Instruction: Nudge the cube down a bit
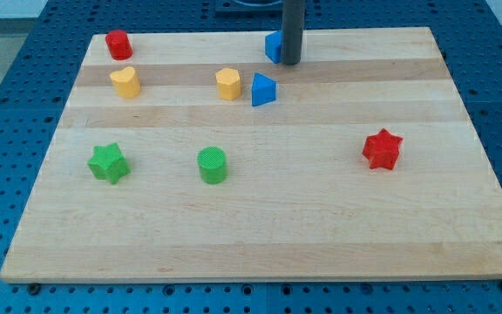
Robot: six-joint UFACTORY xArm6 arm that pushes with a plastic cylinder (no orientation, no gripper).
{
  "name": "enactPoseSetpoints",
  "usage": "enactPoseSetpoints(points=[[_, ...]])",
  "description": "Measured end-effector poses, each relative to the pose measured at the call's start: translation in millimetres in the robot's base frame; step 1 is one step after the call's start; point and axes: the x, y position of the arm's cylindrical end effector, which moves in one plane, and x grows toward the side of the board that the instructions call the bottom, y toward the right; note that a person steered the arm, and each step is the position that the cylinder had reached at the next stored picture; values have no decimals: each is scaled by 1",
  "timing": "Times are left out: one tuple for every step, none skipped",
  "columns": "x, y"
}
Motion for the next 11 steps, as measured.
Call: enactPoseSetpoints(points=[[-22, -1], [-32, -20], [-32, 16], [-59, 51], [-74, 41], [-71, 3], [-62, -11], [-60, -11], [-60, -11], [-57, 11], [-8, 98]])
